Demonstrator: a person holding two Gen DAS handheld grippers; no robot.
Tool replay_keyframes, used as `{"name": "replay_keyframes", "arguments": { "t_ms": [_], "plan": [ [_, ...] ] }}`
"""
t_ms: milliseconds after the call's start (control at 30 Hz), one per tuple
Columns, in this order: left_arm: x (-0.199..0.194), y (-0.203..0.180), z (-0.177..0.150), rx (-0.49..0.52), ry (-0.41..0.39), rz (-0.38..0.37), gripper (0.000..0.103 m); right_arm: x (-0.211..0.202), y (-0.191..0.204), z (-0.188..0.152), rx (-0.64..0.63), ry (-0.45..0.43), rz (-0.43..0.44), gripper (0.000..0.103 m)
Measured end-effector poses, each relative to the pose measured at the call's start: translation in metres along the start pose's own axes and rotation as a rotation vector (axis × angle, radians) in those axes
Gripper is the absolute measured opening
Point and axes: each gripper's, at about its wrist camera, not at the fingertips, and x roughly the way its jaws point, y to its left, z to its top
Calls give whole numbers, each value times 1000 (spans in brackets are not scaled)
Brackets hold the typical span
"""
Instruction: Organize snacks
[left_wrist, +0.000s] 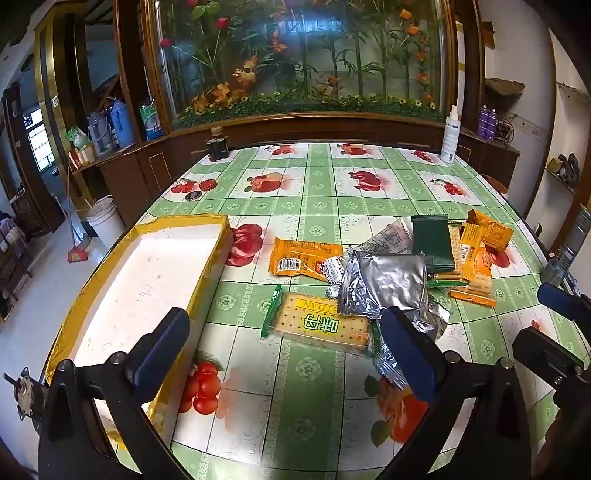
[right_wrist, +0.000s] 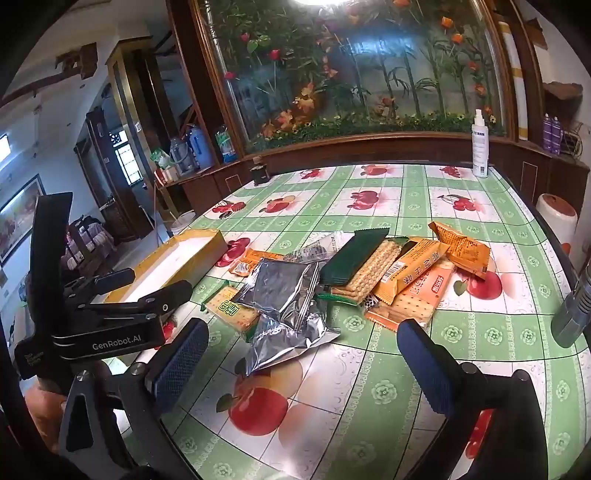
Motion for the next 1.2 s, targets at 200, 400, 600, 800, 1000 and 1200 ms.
{"name": "replay_keyframes", "arguments": {
  "t_ms": [200,400,600,800,1000,1200],
  "plan": [
    [4,-1,-1,15,18,-18,103,3,-1,1,11,-4,-15,103],
    [17,-4,-5,7,42,-26,103,7,-16,5,54,-7,-65,103],
    [24,4,-7,-40,30,-37,103,14,-29,11,102,-13,-96,100],
    [32,4,-9,-50,68,-48,103,15,-20,16,58,-21,-331,99],
    [32,3,-12,-56,93,-45,103,4,-9,24,-1,-75,-467,101],
    [29,1,-12,-54,91,-42,103,0,-2,26,-34,-82,-522,101]
  ]
}}
